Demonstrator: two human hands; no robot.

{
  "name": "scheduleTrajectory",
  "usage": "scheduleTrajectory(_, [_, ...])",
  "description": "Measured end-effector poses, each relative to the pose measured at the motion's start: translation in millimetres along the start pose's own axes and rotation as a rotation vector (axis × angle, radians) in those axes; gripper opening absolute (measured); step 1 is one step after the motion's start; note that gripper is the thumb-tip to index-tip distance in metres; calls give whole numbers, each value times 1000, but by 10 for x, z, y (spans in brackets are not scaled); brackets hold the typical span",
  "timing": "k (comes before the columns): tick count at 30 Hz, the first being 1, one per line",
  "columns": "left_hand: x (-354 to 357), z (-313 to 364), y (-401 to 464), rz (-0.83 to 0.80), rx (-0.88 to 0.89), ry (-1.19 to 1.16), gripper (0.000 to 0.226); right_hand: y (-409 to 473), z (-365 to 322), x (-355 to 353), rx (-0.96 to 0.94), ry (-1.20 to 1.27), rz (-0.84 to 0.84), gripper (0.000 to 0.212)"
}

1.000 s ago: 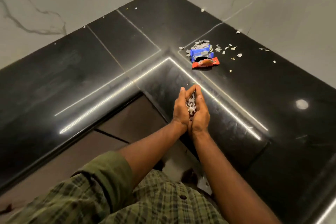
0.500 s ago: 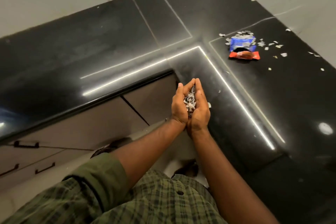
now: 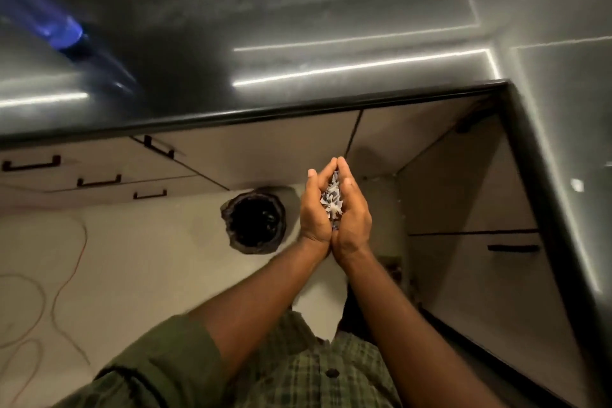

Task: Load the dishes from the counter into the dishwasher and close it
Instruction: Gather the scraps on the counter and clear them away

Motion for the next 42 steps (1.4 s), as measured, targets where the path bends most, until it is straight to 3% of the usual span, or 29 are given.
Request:
scheduleTrajectory(7, [-1731,291,428,293,-34,-82,63,-81,1693,368,231,-116,72,38])
scheduleTrajectory(10, [-2376,263,788,382,-48,-86,68,76,2381,379,363,-26,152,38])
scheduleTrajectory(20, [-3318,117,1639,544,-100,-11,65,648,3584,344,606,49,290,33])
scheduleTrajectory(27, [-3657,318,2024,473,-92,21,79,986,3762,315,548,-69,302,47])
scheduleTrajectory(34, [-3933,490,1913,597,-90,112,77,1096,3643,134,460,-182,356,49])
scheduleTrajectory(42, [-3534,307,1695,527,-149,19,78,950,3495,349,487,-166,335,52])
Point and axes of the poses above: each hand's wrist, its own y-axis towards the middle knuckle, its own x-axis out of the palm, z = x × y, the point moved 10 cm from there along y, towards the middle knuckle, and after that the axes turned 6 degrees about z, right-handed, at the moved point
